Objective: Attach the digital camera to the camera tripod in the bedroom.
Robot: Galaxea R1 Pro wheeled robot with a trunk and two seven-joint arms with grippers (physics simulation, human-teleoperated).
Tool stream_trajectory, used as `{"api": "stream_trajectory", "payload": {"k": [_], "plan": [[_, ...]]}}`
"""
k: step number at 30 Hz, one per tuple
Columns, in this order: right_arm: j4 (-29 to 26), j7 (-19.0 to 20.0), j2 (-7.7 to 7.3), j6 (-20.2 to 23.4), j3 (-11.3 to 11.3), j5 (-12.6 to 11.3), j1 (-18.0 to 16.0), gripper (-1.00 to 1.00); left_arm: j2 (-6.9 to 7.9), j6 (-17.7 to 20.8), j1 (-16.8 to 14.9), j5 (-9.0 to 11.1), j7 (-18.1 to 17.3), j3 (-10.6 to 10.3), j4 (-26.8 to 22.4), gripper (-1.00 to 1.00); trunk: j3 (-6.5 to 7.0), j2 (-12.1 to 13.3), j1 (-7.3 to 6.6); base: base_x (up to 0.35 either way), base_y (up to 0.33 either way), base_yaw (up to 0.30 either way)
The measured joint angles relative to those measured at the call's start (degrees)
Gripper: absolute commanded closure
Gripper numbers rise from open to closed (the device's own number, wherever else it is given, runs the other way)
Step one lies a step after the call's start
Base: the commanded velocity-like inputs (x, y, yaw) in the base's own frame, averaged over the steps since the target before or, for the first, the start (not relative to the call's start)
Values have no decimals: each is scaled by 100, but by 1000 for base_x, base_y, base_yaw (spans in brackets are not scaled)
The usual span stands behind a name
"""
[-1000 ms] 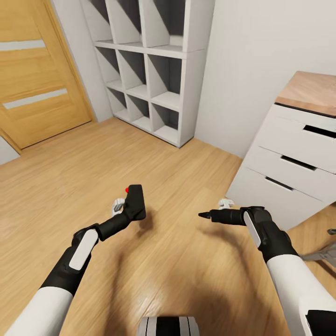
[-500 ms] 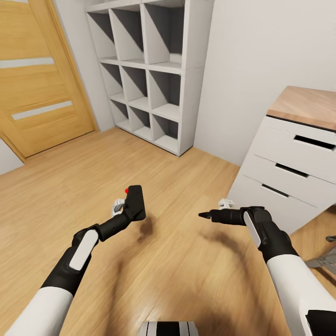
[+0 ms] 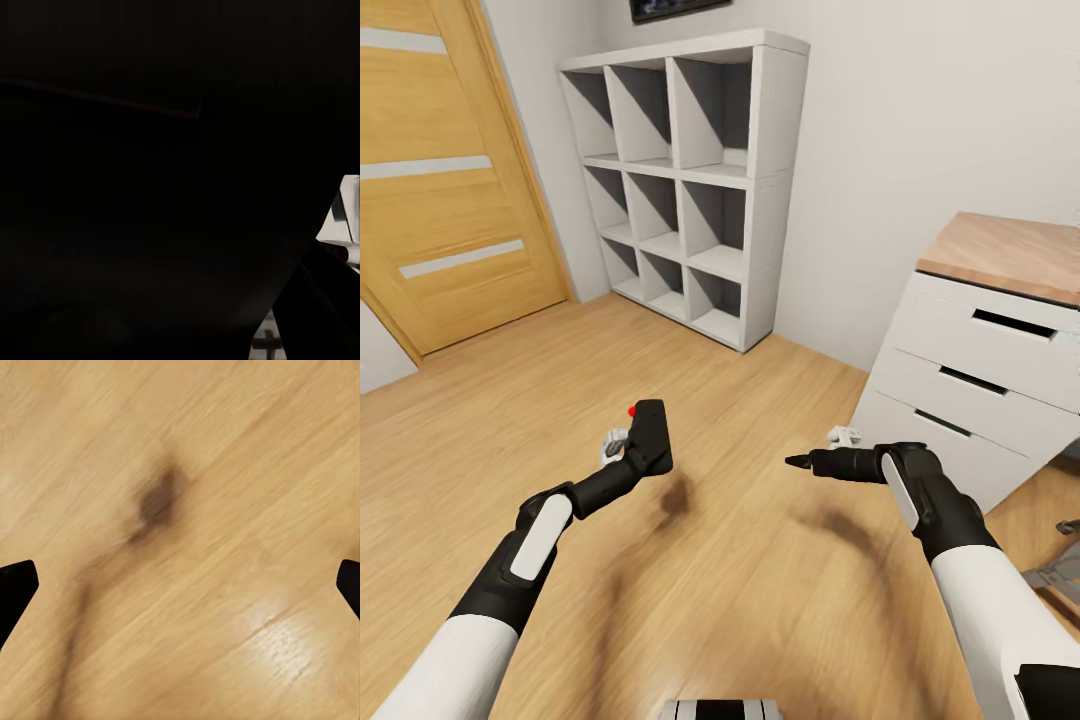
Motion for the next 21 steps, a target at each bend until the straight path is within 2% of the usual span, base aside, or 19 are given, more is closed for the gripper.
{"api": "stream_trajectory", "payload": {"k": [21], "plan": [[0,-1,4,0,2,0,0,-100,10,11,0,5,-6,3,4,100,466,28,-54,0,0,0]]}}
